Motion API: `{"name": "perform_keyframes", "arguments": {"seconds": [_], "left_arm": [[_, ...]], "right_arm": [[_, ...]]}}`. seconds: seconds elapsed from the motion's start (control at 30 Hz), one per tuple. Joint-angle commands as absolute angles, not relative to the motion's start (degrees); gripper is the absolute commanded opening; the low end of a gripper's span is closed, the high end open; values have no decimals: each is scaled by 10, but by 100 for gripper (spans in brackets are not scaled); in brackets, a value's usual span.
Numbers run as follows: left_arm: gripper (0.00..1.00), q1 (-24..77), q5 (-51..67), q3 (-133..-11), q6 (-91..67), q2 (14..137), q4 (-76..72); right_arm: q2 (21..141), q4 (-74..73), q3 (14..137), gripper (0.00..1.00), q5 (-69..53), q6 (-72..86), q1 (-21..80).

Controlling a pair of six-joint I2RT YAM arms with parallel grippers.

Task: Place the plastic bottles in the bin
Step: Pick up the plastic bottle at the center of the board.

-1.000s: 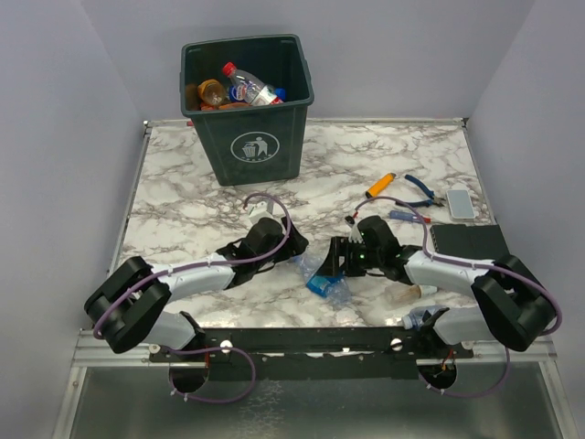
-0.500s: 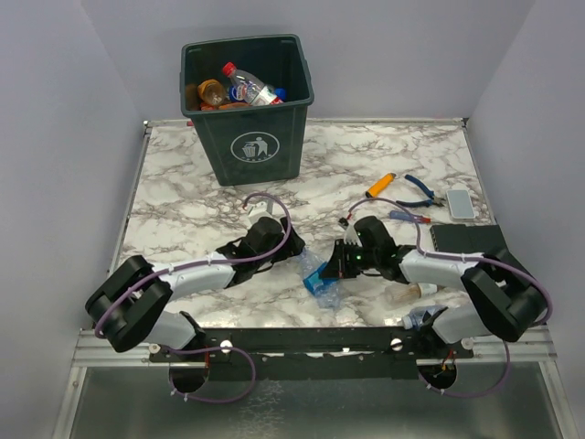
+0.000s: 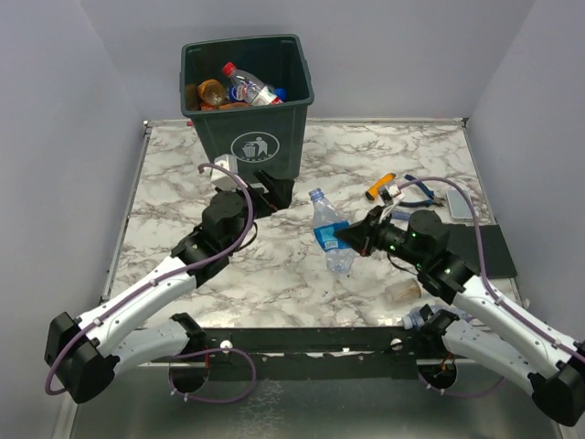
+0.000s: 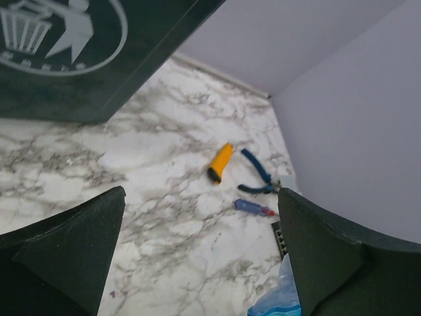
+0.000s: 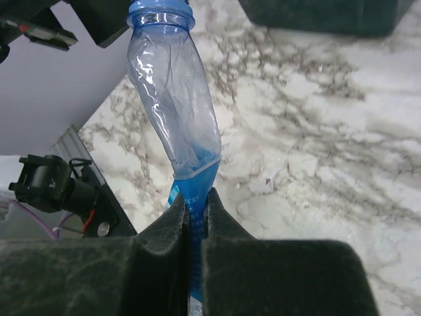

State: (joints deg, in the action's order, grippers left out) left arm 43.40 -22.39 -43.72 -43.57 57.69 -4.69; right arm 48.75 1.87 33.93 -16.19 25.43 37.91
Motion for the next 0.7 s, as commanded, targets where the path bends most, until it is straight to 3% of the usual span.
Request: {"name": "perform_keyframes", "arguments": {"seconds": [0.0,0.2,0.47,0.67], "left_arm": [[99,422,-138,-486,-379,578,-120],[92,420,76,-579,-417,659,-168],[83,421,194,-623,-430,731,-163],[58,421,204,-629,-425,753,-133]], "right_arm": [[440,33,333,0,-108,180,381],[412,89,316,0,-86,168,381],[424,106,321,0,-72,170,382],[434,107,327,0,-73,167,381]]}}
